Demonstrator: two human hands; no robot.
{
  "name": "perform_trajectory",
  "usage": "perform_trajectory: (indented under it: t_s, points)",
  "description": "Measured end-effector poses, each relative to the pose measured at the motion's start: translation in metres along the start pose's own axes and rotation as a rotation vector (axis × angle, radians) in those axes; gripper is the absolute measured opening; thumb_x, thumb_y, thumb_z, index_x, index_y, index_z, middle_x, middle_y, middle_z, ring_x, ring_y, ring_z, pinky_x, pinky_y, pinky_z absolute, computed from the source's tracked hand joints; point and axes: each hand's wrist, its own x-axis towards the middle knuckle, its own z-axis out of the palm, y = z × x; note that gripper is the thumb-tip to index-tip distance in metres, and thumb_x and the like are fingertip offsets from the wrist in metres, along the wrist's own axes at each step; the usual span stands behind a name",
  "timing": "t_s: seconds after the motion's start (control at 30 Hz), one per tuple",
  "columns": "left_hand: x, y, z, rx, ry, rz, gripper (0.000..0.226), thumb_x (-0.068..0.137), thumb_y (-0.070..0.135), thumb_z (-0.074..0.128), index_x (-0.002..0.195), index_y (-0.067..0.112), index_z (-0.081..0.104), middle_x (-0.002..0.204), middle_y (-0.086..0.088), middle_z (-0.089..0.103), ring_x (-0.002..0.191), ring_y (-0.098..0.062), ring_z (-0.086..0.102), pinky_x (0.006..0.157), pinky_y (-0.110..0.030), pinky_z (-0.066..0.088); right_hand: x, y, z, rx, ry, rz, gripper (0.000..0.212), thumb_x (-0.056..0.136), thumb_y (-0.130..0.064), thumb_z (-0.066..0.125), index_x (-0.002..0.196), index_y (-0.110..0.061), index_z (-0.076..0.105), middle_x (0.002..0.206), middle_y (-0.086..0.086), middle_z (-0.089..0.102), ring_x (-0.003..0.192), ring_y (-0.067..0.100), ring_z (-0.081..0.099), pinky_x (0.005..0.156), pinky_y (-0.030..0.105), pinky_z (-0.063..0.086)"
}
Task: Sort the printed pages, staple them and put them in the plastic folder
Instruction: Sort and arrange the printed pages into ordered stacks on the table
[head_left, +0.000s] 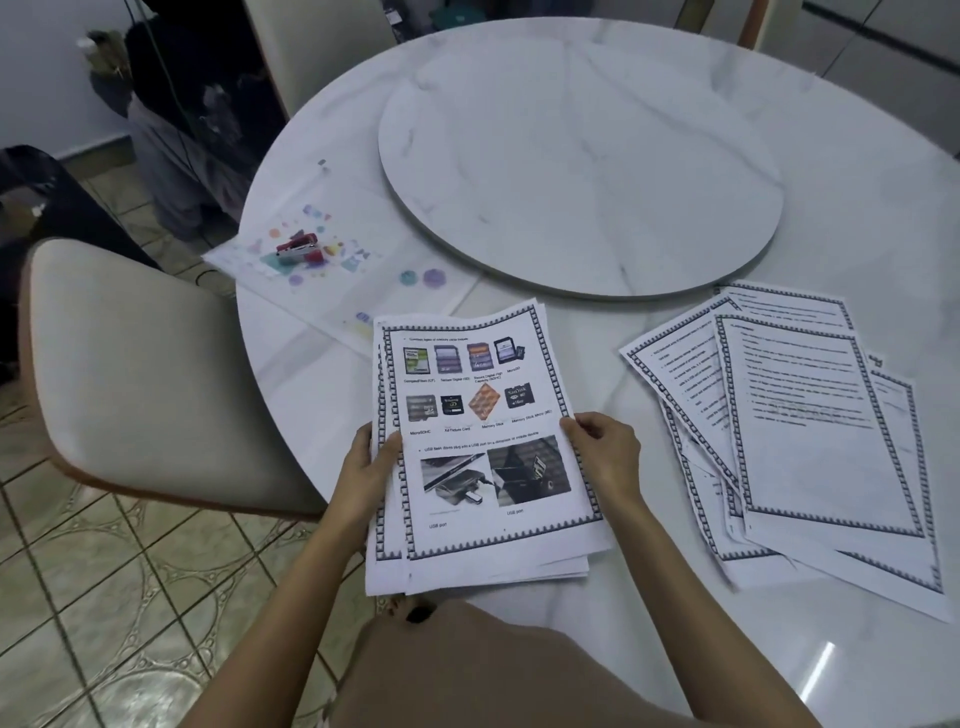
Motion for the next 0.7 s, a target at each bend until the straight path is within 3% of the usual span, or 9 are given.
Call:
perform_trajectory:
  t_s: [0.17,0.23,0.3,0.37,0.53,0.7]
  points:
    - [0.001,-0.003,-0.003,0.080,-0.017,0.057,0.020,0.099,0.018,0.037,0.116,0.019,0.048,0.113,-0.009,0.061,0.092,-0.022,0.063,0.082,-0.038,0.051,0.004,-0.001,-0.005,-0.005,0.209,-0.070,0.020,0.089,-0.014,0.057,0.101,-0.001,0.068,0.093,0.007,0.068,0.081,0.013,0.058,0.067,0.004,0.039]
    - [0.001,-0.003,-0.006,0.119,0.029,0.117,0.020,0.100,0.018,0.035,0.114,0.019,0.049,0.113,-0.006,0.060,0.099,-0.024,0.061,0.087,-0.040,0.050,0.011,-0.004,-0.014,0.014,0.289,-0.079,0.021,0.089,-0.014,0.057,0.101,0.001,0.068,0.094,0.010,0.069,0.080,0.015,0.057,0.063,-0.001,0.037]
    - [-0.001,-0.001,-0.012,0.140,0.073,0.174,0.022,0.100,0.017,0.034,0.115,0.018,0.050,0.114,-0.004,0.060,0.103,-0.022,0.060,0.091,-0.038,0.049,0.021,-0.005,-0.026,0.001,0.340,-0.076,0.022,0.089,-0.014,0.057,0.101,0.002,0.068,0.094,0.014,0.070,0.078,0.017,0.057,0.069,0.011,0.041]
    - [-0.004,0.005,-0.021,0.128,0.123,0.226,0.025,0.100,0.015,0.035,0.120,0.012,0.050,0.113,-0.003,0.060,0.097,-0.013,0.060,0.084,-0.028,0.049,0.028,-0.004,-0.037,-0.024,0.369,-0.067,0.022,0.089,-0.013,0.057,0.101,0.002,0.068,0.094,0.016,0.070,0.078,0.018,0.057,0.073,0.022,0.041]
    - [-0.009,0.021,-0.055,0.063,0.215,0.304,0.028,0.099,0.014,0.038,0.124,0.011,0.050,0.114,-0.005,0.060,0.097,-0.015,0.060,0.083,-0.027,0.051,0.037,0.010,-0.053,-0.087,0.382,-0.072,0.021,0.088,-0.012,0.058,0.099,0.002,0.068,0.096,0.018,0.070,0.080,0.019,0.058,0.077,0.024,0.042]
    - [-0.018,0.031,-0.082,-0.039,0.305,0.354,0.020,0.099,0.015,0.038,0.112,0.022,0.051,0.103,0.013,0.061,0.078,0.008,0.064,0.066,-0.011,0.053,0.030,0.021,-0.053,-0.139,0.362,-0.058,0.023,0.088,-0.012,0.057,0.101,0.004,0.067,0.098,0.021,0.069,0.086,0.027,0.061,0.080,0.023,0.038]
